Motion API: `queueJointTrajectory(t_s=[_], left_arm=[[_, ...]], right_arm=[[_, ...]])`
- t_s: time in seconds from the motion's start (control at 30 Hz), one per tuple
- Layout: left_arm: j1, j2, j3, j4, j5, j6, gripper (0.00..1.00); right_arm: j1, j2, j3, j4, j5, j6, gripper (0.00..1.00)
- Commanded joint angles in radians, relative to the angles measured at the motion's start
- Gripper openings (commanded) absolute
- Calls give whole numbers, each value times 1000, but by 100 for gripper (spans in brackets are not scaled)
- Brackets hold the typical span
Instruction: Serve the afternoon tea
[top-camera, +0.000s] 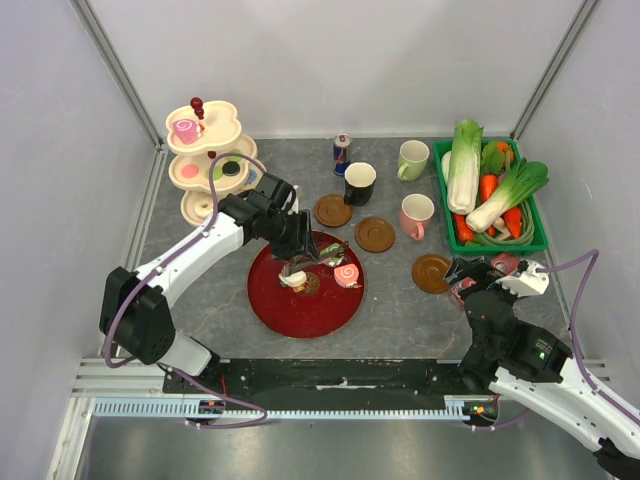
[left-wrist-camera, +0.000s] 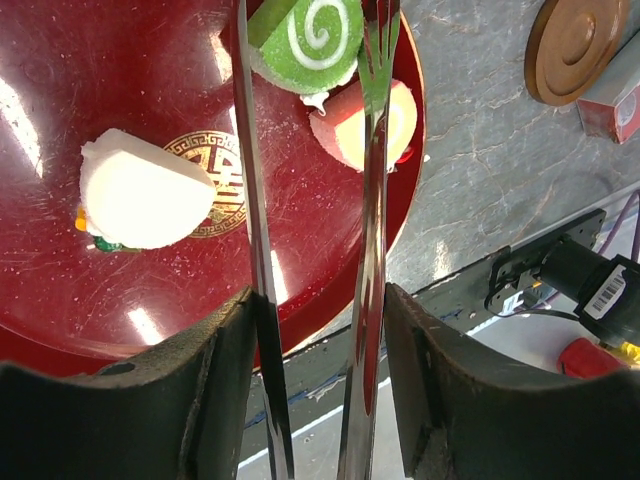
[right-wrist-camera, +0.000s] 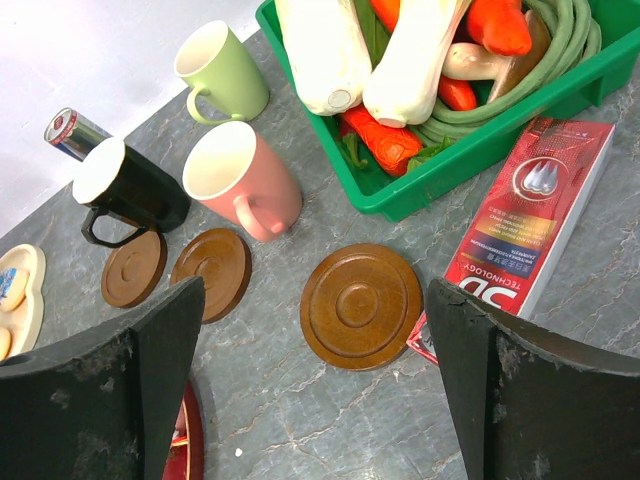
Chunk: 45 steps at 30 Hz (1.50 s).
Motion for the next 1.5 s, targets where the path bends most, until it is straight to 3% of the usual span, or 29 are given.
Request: queueJointTrajectory(t_s=[0.0,0.63,1.2,1.47], left_arm=[[5,22,65,3,34,44,58],[6,-32,88,-31,54,2,44],[42,-102,145,-71,41,-2,45],[56,-262,25,-100,-22,-24,52]], right_arm=[[0,-4,1,10,34,22,98],[0,-20,-4,8,35,25,98],[0,-29,-7,10,32,26,98],[0,-27,-4,11,31,25,98]])
